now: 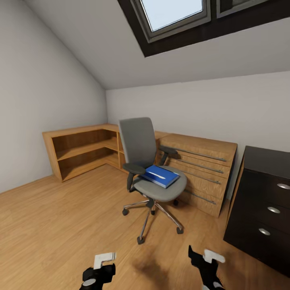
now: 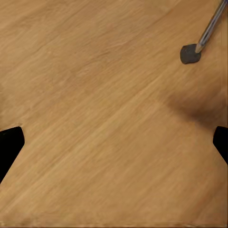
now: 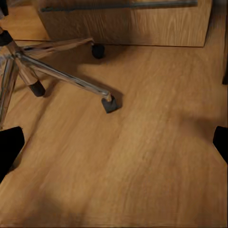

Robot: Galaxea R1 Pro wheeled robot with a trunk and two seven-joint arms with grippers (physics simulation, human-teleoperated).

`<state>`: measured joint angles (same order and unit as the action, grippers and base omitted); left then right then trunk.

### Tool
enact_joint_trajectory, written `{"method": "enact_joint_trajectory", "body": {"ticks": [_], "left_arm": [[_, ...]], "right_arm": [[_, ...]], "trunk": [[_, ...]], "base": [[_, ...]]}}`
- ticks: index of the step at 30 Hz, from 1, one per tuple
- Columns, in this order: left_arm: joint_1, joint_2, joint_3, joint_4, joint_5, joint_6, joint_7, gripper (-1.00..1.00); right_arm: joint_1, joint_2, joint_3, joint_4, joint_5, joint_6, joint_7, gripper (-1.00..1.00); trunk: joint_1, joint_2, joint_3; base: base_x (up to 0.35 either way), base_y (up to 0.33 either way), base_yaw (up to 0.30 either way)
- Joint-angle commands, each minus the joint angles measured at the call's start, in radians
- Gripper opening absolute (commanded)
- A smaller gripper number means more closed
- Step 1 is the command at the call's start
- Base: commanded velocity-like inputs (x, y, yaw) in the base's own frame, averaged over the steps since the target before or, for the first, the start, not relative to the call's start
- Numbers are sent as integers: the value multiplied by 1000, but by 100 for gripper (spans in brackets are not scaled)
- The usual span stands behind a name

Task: In the bedroom, organize the workspace by keeping the computer under the desk, ensuring the monitor is on the desk, placing the keyboard on the desk next to the monitor, placing the mouse on the desk next to the keyboard, moving the folder from the swivel chair onto the desk next to the mouse, stacking the notebook on top of the folder with the pen on top of the notebook, and positioning the swivel chair next to the desk.

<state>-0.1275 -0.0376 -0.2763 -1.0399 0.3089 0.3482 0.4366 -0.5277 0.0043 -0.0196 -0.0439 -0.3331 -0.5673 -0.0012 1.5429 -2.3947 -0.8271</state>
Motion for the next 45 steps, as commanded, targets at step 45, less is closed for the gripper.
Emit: {"method": "enact_joint_trajectory", "body": {"ticks": [45], "left_arm": [[-1, 2, 6, 352, 4, -278, 7, 100]], "right_arm": [[72, -3, 6, 67, 183, -146, -60, 100]], "trunk": [[-46, 84, 37]], "base": [[69, -41, -201]]}}
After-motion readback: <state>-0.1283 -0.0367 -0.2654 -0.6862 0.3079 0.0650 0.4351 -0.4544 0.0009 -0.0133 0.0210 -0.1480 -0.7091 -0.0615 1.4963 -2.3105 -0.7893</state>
